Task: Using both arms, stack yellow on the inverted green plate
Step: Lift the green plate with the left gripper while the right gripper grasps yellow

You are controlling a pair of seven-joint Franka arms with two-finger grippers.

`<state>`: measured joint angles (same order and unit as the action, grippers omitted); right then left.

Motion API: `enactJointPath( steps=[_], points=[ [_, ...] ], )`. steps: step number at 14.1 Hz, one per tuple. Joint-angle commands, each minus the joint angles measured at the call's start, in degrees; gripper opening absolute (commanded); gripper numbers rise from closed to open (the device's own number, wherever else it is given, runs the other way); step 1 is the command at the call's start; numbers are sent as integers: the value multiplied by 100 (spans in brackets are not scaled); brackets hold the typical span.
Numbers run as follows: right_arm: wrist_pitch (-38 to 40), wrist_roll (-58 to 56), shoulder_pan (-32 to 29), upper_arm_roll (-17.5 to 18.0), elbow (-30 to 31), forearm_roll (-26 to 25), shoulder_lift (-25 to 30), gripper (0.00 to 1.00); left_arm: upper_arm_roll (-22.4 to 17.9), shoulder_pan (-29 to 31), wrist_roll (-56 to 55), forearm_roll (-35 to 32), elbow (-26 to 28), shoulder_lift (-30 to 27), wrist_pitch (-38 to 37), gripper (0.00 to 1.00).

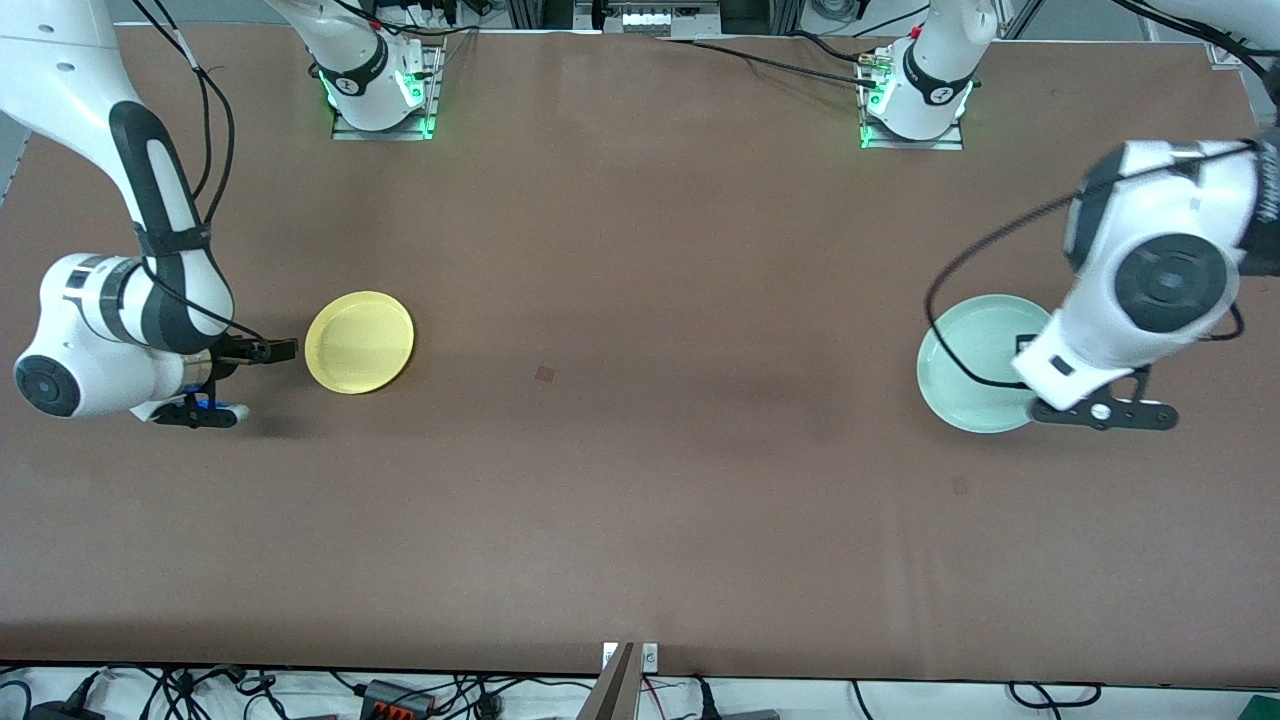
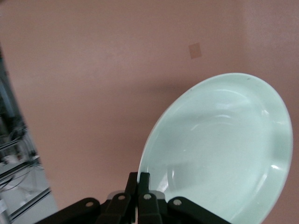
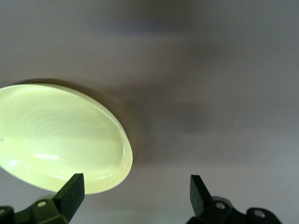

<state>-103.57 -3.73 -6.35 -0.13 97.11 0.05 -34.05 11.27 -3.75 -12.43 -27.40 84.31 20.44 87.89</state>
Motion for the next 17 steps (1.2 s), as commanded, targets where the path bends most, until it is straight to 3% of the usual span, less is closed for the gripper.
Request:
enactJointPath(
  steps=[1, 4, 6, 10, 11, 14, 15, 17],
  points=[
    [4, -58, -50, 83, -35, 100, -181, 95, -108, -966, -1020, -842, -125, 179, -701, 1],
    [-49, -58, -33, 101, 71, 179, -330, 87, -117, -1793, -2198, -1240, -125, 679, -1177, 1],
    [-75, -66, -59, 101, 71, 390, -453, 82, -134, -2285, -2719, -1949, -134, 1127, -1317, 1],
    [-75, -58, -68, 101, 80, 399, -585, 59, -187, -3068, -3570, -2629, -301, 1839, -1923, 1],
    [-67, -66, -68, 101, 80, 399, -585, 52, -178, -3226, -3851, -2795, -301, 1963, -1968, 1],
    [-5, -49, -59, 101, 71, 399, -577, 9, -178, -3509, -4328, -2920, -318, 2131, -1960, 1],
    [-5, -49, -68, 101, 63, 399, -577, 0, -178, -3553, -4364, -2920, -362, 2140, -1951, 1],
    [4, -23, -42, 101, 54, 399, -577, 0, -178, -3746, -4591, -2929, -502, 2341, -1933, 1]
  ],
)
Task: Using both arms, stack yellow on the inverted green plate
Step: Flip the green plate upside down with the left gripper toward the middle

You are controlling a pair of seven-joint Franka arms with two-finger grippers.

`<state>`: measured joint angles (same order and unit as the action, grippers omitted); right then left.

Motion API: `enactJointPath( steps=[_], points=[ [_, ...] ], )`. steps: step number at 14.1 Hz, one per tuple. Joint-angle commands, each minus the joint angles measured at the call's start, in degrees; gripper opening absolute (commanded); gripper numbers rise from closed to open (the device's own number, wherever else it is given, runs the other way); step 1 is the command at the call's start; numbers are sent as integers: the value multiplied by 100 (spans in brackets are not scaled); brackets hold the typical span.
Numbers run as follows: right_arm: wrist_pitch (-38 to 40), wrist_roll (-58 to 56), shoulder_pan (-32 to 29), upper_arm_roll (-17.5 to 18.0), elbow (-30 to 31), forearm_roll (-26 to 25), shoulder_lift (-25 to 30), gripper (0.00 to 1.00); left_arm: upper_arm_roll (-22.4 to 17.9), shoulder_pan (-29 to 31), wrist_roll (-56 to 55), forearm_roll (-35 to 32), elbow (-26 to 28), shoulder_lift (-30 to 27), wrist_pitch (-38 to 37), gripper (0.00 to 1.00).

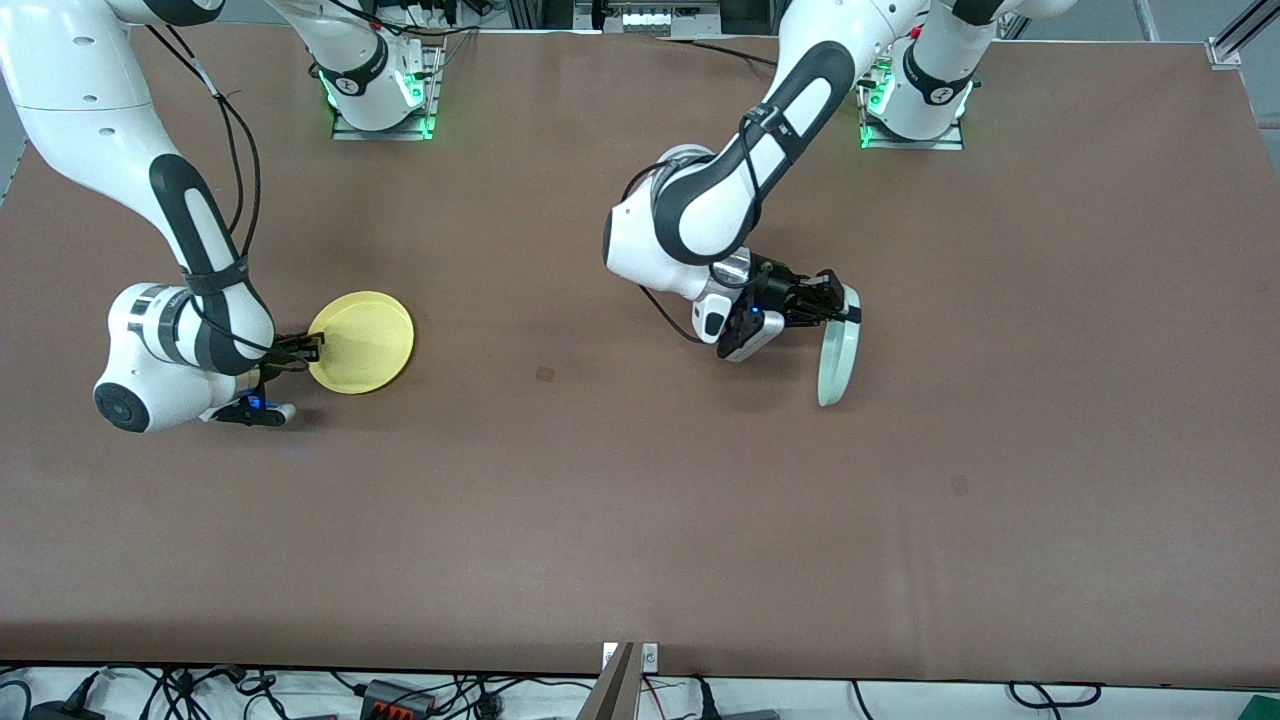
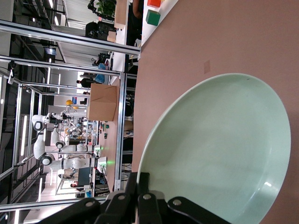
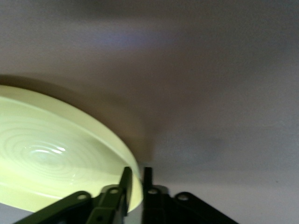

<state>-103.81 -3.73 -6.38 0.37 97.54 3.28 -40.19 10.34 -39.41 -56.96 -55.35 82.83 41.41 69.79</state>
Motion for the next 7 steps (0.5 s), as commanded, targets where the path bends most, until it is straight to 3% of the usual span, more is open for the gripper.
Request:
enactJointPath(
  steps=[1, 7],
  points=[
    [27, 21, -39, 51, -7, 76, 54, 0, -85, -242, -305, -126, -372, 323, -124, 1],
    [219, -5, -135, 24, -288, 76, 809, 0, -76, -559, -1080, -117, -372, 588, -71, 1]
  ],
)
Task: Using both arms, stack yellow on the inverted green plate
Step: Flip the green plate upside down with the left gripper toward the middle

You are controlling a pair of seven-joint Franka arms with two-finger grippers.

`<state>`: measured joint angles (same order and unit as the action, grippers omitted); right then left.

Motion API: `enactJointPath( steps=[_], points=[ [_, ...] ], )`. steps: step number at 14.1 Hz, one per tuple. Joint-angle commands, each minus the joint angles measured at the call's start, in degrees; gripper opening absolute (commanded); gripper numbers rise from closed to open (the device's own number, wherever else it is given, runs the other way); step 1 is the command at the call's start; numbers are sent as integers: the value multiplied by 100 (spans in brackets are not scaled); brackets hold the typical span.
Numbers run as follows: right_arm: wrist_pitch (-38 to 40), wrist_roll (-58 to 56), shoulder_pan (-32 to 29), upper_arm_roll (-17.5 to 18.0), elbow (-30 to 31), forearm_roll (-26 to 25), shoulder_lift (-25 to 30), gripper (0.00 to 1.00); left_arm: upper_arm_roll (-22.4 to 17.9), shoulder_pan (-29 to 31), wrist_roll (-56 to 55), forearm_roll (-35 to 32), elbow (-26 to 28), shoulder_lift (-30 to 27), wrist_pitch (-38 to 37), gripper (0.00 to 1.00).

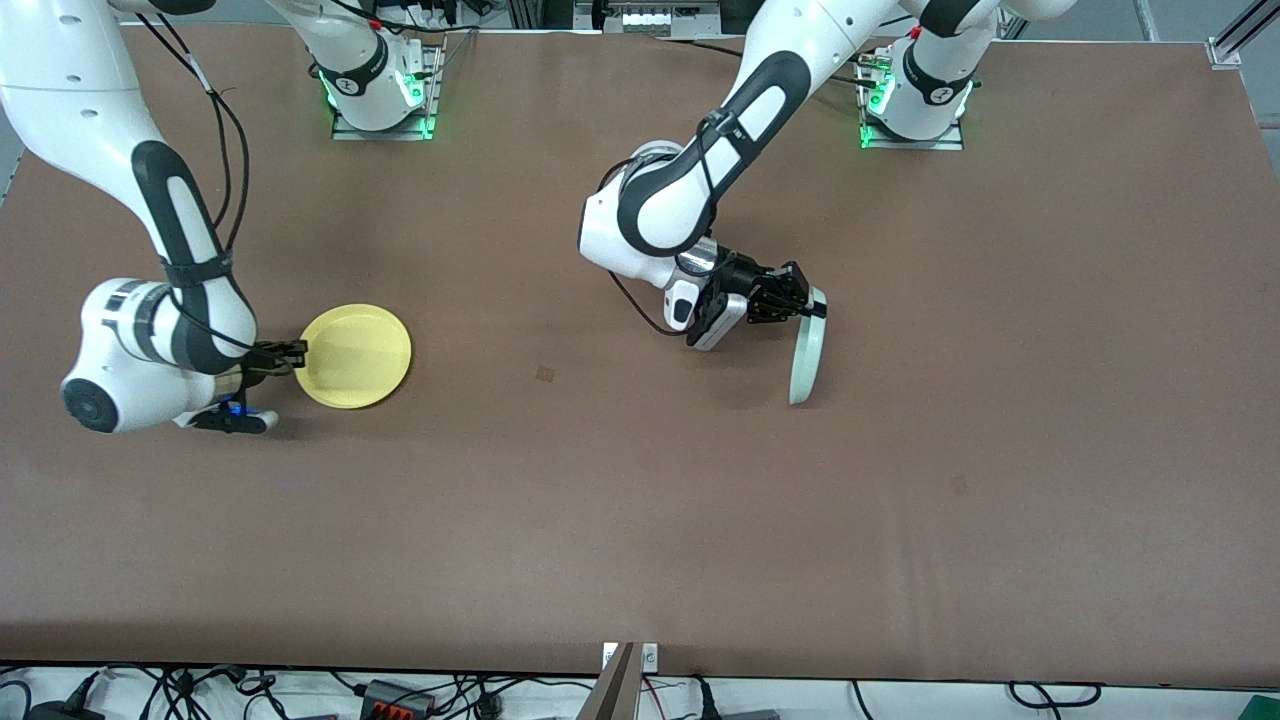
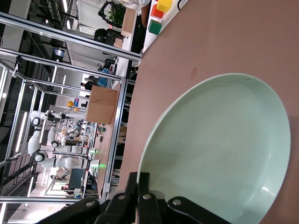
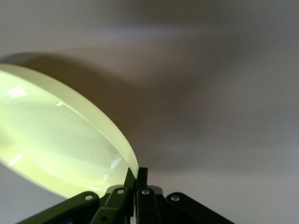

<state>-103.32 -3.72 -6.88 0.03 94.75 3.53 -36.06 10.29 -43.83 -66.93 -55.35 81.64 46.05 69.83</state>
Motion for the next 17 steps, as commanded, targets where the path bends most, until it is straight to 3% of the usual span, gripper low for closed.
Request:
enactJointPath(
  steps=[1, 4, 7, 8, 10, 11, 12, 13, 17],
  points=[
    [363, -32, -42, 67, -192, 51, 467, 0, -63, -117, -101, -108, -254, 124, 117, 1],
    [909, -85, -6, 102, -693, 51, 486, 0, -45, -143, -258, -90, -254, 220, 321, 1],
    [989, -67, 46, 287, -739, 60, 486, 0, -36, -143, -390, -55, -245, 300, 566, 1],
    [981, -59, 55, 304, -739, 112, 468, 0, -27, -143, -417, -46, -237, 300, 672, 8],
    [989, -76, 99, 296, -739, 428, 442, 0, -19, -143, -400, -46, -236, 291, 717, 63],
    [989, -85, 91, 296, -730, 429, 442, 0, -10, -143, -408, -55, -236, 291, 795, 84],
    [989, -94, 82, 296, -730, 429, 433, 0, -10, -143, -417, -46, -236, 282, 1031, 94],
    [989, -189, 64, 287, -730, 395, 433, 0, -10, -143, -417, -46, -245, 265, 1207, 100],
    [946, -384, 38, 243, -739, 333, 407, 0, 147, -134, -724, 41, -298, 133, 1682, 100]
  ],
)
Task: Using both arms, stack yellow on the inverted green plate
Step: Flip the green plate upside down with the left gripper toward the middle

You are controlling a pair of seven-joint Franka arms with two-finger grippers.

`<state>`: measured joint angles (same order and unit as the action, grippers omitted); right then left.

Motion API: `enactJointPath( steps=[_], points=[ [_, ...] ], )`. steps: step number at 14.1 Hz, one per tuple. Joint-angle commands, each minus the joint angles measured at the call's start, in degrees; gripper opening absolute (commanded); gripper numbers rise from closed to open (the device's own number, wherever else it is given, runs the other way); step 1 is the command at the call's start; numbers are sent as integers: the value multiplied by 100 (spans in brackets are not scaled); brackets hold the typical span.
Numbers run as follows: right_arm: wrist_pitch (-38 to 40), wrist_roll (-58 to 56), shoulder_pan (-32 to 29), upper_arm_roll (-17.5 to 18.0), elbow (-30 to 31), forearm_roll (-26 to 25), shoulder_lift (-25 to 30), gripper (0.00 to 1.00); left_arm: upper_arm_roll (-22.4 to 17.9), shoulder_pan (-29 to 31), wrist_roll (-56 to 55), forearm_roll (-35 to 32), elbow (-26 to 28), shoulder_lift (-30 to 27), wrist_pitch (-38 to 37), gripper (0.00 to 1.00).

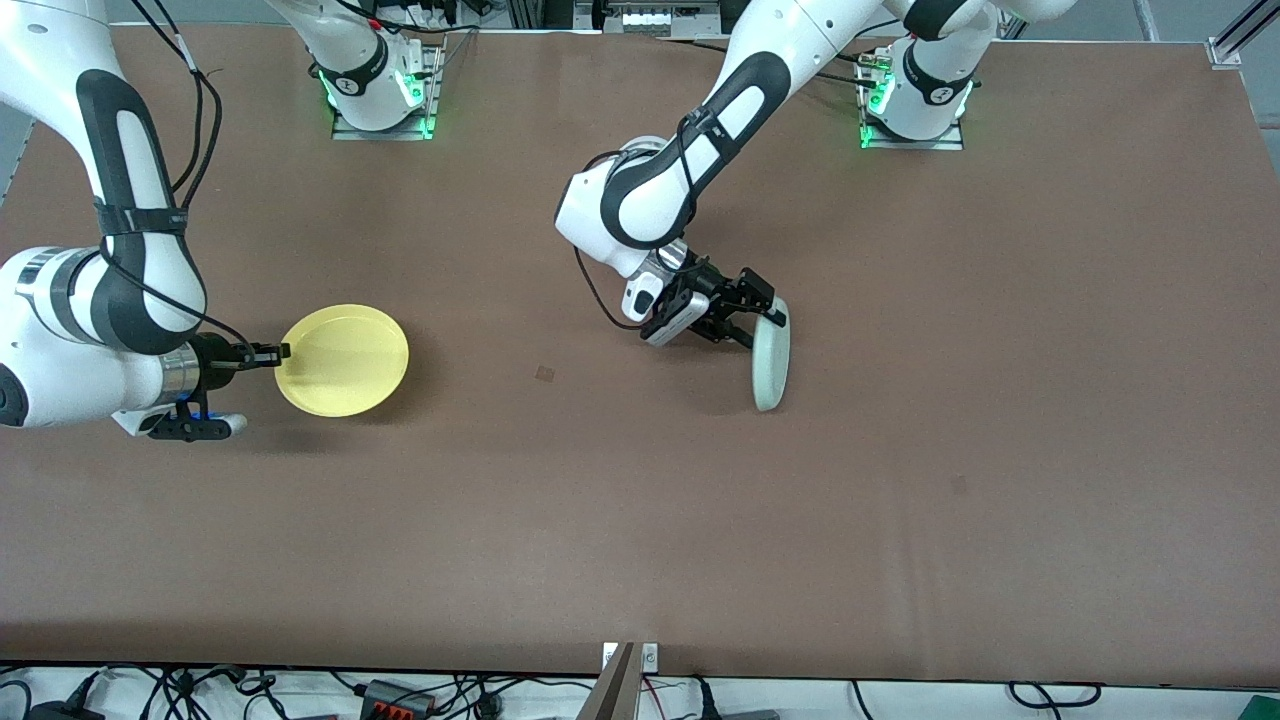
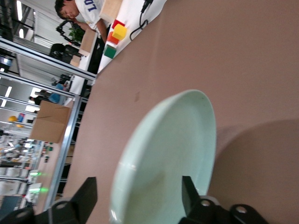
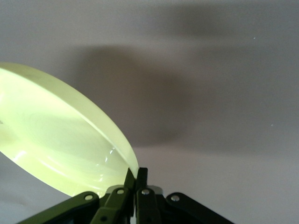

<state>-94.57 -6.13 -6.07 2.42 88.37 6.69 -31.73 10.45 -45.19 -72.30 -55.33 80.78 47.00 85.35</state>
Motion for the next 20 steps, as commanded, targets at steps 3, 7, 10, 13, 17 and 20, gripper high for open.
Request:
enactJointPath(
  steps=[3, 7, 10, 13, 17, 20],
  points=[
    [62, -143, 0, 5, -100, -142, -27, 0, 361, 63, -573, 495, -430, -86, 246, 100],
    [53, -160, 1, 13, -170, -142, -9, 0, 441, 80, -610, 1111, -835, -121, 824, 100],
    [53, -239, -43, 13, -223, -133, -44, 0, 423, 334, -610, 1497, -740, -51, 1692, 100],
    [53, -266, -43, 13, -214, -133, -35, 0, 423, 362, -688, 1525, -581, 160, 2362, 100],
    [53, -266, -52, 13, -214, -125, -35, 0, 423, 520, -707, 1919, -572, 213, 3162, 100],
    [53, -266, -69, 13, -214, -133, -36, 0, 432, 791, -698, 2200, -546, 204, 3286, 100]
  ],
)
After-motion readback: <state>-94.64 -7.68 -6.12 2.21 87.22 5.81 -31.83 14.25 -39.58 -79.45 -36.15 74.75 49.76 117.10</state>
